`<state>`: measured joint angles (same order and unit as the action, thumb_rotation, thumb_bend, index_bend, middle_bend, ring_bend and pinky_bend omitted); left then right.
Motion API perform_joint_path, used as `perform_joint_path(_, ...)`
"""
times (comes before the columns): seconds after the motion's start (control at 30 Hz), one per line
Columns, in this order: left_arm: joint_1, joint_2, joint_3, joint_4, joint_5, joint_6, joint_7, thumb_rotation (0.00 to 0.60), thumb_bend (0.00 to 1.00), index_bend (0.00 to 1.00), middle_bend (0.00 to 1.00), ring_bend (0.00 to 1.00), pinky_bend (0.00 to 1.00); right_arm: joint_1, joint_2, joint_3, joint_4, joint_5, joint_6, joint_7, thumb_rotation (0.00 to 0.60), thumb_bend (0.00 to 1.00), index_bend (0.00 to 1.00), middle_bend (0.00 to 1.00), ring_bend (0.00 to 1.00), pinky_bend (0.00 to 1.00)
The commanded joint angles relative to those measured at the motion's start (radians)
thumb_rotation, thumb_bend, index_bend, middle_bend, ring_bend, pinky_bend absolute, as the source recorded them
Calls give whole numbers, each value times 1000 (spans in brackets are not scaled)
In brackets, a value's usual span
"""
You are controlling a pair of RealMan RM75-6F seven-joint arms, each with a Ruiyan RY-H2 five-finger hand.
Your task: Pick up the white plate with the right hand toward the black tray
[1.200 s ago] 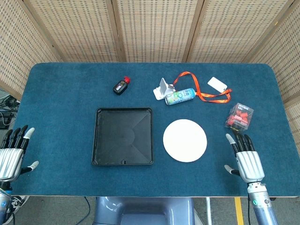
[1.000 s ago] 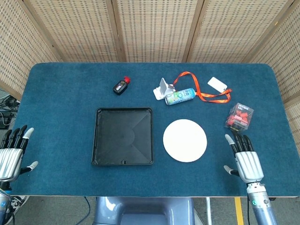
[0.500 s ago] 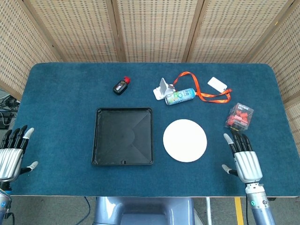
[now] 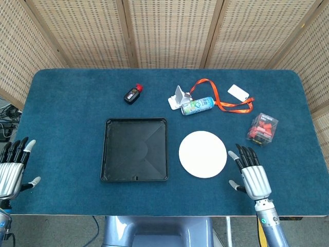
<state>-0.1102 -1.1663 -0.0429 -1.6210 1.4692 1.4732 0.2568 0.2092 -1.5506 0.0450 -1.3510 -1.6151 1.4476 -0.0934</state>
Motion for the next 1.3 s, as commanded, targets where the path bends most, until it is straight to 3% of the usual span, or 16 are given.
perform_joint_path(0.03, -1, -1, -1, 3, -4, -4, -2, 600, 0, 0, 0, 0, 0, 23, -55, -2, 52, -1, -31, 9, 600, 447, 197, 0, 0, 29)
perform_joint_path(0.2, -7, -5, -4, 12, -18, -20, -7, 600, 0, 0, 0, 0, 0, 47, -150, -1, 149, 10, -63, 49, 600, 506, 198, 0, 0, 29)
perform_joint_path(0.57, -14, -11, -6, 23, -36, -41, -12, 600, 0, 0, 0, 0, 0, 75, -248, -6, 264, 30, -111, 95, 600, 510, 201, 0, 0, 29)
perform_joint_path(1.0, -20, -16, -8, 35, -55, -58, -14, 600, 0, 0, 0, 0, 0, 106, -305, 4, 351, 47, -136, 142, 600, 511, 201, 0, 0, 29)
perform_joint_path(1.3, -23, -18, -6, 38, -56, -62, -13, 600, 0, 0, 0, 0, 0, 94, -289, 0, 338, 53, -112, 130, 600, 513, 201, 0, 0, 29)
